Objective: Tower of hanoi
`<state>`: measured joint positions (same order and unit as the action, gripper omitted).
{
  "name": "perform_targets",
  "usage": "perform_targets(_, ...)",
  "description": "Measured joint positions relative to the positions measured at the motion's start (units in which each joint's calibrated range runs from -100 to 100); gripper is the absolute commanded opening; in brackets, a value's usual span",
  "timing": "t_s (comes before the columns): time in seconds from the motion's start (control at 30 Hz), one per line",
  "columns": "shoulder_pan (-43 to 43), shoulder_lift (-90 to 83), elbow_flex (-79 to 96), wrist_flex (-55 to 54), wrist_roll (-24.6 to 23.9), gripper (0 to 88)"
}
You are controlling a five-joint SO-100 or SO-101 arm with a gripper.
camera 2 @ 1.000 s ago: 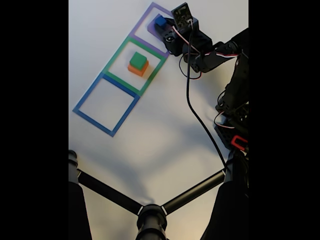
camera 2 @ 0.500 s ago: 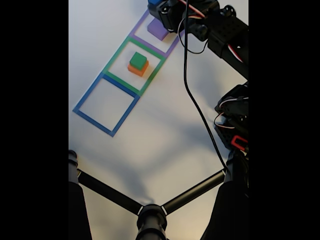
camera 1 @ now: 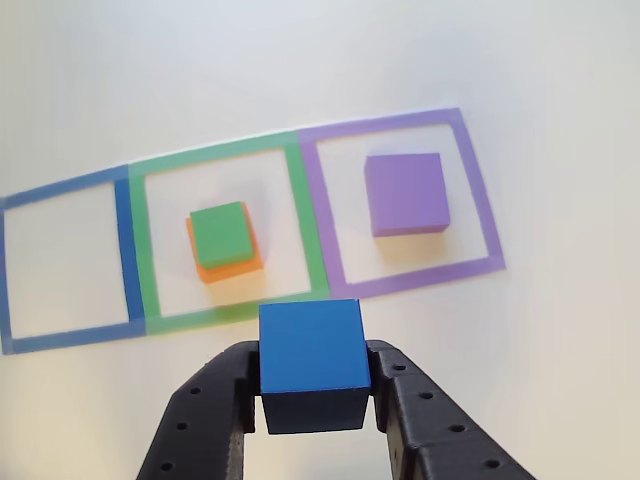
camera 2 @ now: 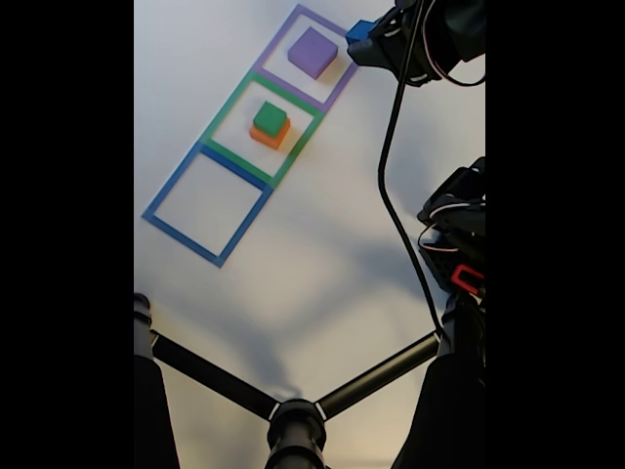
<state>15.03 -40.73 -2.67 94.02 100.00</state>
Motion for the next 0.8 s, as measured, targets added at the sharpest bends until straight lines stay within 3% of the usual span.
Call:
perform_targets(0.23,-6.5,-0.1,1.5,-0.3,0.0,0.7)
perform_targets(0.37,-7.2,-1.5,12.4,-6.9,-0.2,0.6)
perform_targets(0.53,-8.8,-5.2,32.0,-24.4,-0.4,0.5)
perform_targets(0.8,-10.9,-7.1,63.0,-63.5,-0.2,0.4)
